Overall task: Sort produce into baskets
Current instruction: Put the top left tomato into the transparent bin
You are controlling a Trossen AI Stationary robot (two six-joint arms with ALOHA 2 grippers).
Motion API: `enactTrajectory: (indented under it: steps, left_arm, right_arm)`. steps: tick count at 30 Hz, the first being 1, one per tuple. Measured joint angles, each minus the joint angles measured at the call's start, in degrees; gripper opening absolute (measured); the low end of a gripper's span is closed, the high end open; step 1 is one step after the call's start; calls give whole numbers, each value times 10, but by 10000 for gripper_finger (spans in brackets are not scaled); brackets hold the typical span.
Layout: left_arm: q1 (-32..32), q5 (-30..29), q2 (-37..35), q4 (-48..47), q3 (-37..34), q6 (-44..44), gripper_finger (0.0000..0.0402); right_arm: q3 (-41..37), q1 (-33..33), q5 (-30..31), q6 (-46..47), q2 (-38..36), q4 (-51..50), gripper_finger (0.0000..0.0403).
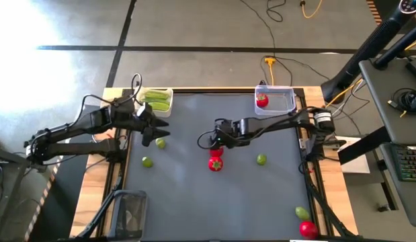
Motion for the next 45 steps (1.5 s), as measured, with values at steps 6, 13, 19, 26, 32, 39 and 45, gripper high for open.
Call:
enactTrajectory:
  steps: [6,13,19,26,32,39,45]
  left_arm:
    - [-5,0,10,1,0,-18,274]
    - [-21,0,6,1,0,-29,274]
    - [-22,-1,5,0,-1,-34,274]
    - [-22,-1,5,-7,-1,-38,274]
    - [-22,-4,7,-9,-2,-38,274]
    - [-22,-43,8,-9,-2,-38,274]
    - [-22,-61,7,-8,-3,-37,274]
  right_arm:
    - [0,1,-31,-17,40,68,361]
    - [0,2,-28,-76,52,121,361]
    - [0,2,-31,-150,46,114,361]
    - [0,2,-32,-353,37,104,361]
    - [-2,2,-28,-531,41,98,361]
    - [-9,-3,-28,-600,42,106,361]
    - [-23,-8,-47,-616,64,122,338]
